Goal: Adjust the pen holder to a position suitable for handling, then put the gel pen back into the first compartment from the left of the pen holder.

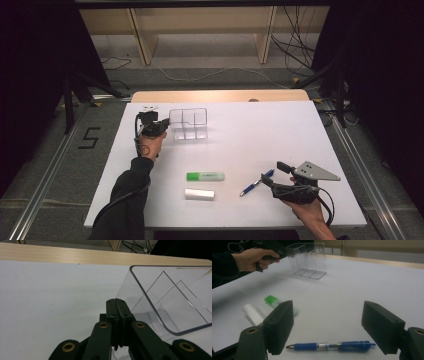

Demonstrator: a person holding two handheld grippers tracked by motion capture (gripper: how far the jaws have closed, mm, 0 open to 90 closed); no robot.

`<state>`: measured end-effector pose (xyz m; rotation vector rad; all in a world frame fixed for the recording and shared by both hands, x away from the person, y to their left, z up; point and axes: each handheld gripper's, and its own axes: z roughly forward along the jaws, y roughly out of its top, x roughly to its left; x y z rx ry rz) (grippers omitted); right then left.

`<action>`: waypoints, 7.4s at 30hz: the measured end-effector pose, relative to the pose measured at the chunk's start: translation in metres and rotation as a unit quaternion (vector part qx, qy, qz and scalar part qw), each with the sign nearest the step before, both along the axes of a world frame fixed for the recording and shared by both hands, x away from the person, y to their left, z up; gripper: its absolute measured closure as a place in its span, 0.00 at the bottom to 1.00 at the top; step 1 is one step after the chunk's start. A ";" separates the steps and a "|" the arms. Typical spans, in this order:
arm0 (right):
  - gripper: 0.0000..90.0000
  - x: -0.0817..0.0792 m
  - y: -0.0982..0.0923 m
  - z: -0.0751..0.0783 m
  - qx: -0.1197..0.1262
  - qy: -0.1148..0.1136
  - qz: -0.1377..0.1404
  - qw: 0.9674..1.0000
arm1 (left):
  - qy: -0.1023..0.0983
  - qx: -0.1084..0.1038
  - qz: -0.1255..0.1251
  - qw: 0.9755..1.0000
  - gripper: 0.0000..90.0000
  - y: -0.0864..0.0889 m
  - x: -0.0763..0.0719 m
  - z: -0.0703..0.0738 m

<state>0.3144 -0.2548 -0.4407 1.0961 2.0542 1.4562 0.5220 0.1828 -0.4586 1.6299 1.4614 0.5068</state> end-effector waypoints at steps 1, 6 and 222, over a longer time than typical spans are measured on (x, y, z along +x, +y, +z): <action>0.30 0.000 0.000 0.000 0.000 0.001 0.000 1.000 | 0.001 0.000 -0.001 1.000 0.99 -0.003 0.001 0.000; 0.30 0.000 0.000 0.000 0.001 0.001 0.000 1.000 | 0.002 0.005 -0.011 1.000 0.99 -0.014 0.003 0.001; 0.40 0.084 0.070 -0.015 -0.417 0.173 0.275 0.849 | -0.095 -0.021 -0.222 0.970 0.17 -0.015 -0.194 0.034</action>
